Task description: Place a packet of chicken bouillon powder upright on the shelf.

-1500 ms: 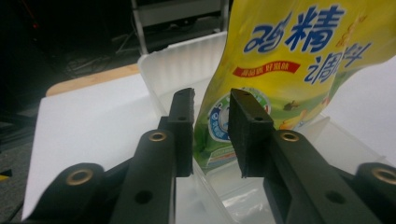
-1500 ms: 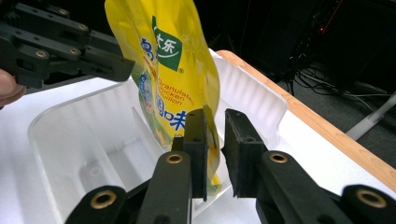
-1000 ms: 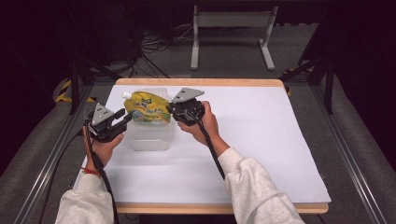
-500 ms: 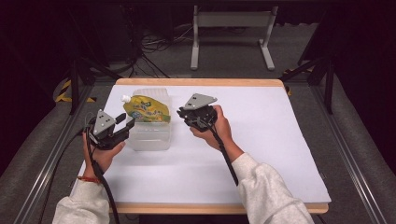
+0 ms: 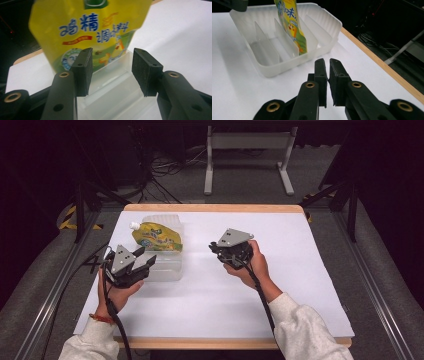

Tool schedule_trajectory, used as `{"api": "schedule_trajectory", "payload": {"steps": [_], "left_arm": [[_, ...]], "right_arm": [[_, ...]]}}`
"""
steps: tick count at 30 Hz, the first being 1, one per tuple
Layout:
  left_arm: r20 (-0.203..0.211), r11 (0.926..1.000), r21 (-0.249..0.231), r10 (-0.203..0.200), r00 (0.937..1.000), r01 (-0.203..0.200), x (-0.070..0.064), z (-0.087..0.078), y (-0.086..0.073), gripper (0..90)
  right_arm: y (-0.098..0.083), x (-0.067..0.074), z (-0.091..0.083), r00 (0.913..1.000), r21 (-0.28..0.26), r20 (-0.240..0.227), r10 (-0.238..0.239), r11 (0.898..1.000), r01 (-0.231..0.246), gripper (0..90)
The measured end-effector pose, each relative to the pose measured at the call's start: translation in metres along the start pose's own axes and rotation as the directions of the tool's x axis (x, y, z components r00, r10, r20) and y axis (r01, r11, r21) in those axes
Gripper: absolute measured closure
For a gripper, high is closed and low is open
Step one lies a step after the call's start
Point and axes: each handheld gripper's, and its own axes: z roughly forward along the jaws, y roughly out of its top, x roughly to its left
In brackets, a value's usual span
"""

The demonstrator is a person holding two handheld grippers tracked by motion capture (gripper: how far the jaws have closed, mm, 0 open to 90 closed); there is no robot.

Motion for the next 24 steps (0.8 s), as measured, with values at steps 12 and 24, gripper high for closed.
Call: {"api": "schedule_trajectory", "payload": {"steps": [12,24], "left_arm": [[0.028,0.9984,0.0,0.056,0.9981,-0.056,-0.026,-0.005,-0.001,36.6],[0.077,0.9949,0.014,0.098,0.9922,-0.099,-0.046,-0.004,-0.003,28.4]], "right_arm": [[-0.024,-0.007,-0.031,0.9992,-0.009,0.009,0.038,0.999,-0.038,76.4],[-0.042,-0.004,-0.049,0.9983,0.035,0.047,-0.033,0.999,0.031,71.2]]}}
